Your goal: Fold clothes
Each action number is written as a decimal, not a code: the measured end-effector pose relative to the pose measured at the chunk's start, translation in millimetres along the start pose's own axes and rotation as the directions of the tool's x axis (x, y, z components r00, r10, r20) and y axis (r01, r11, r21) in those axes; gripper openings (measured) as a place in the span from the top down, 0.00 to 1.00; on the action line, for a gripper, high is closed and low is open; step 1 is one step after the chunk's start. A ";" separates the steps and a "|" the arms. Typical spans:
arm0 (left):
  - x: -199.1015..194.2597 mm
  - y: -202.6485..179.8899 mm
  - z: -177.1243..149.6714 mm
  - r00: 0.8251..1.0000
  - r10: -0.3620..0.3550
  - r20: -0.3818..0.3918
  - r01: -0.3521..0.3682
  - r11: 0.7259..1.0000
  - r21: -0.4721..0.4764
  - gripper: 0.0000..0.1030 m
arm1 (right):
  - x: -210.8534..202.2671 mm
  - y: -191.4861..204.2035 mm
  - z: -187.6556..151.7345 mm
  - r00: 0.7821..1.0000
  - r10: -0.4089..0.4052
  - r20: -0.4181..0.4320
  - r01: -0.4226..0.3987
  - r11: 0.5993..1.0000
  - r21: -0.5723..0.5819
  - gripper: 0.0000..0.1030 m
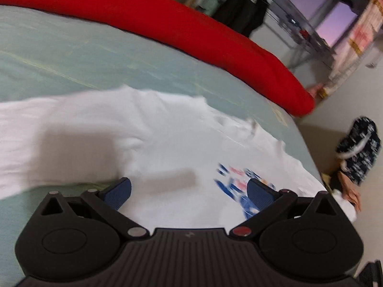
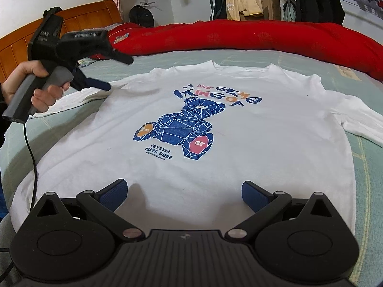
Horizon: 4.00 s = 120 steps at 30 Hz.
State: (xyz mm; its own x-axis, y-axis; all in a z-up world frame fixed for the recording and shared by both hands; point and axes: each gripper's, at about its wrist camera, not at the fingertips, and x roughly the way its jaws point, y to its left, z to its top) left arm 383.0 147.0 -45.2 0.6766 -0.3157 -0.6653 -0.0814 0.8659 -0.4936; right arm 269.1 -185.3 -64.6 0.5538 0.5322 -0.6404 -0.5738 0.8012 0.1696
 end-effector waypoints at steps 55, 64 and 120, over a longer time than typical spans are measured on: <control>-145.9 188.0 -72.5 0.881 0.347 0.320 -0.086 0.784 -0.615 0.01 | 7.2 5.7 -4.3 0.999 -0.047 -0.007 0.046 0.998 -0.042 0.00; -141.5 216.1 -80.8 0.855 0.333 0.396 0.013 0.751 -0.660 0.01 | 8.0 7.2 -5.3 0.999 -0.053 -0.004 0.053 0.997 -0.050 0.00; -116.0 177.0 -13.5 0.739 0.233 0.632 0.075 0.904 -0.421 0.02 | 5.1 12.2 -5.4 0.998 -0.054 0.037 0.057 0.995 -0.083 0.00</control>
State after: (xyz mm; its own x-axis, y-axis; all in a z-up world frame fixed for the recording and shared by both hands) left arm 280.2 331.6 -63.0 0.9437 0.2141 -0.2522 -0.3308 0.5958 -0.7318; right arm 261.6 -174.2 -69.8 0.6061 0.4979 -0.6202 -0.5895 0.8047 0.0699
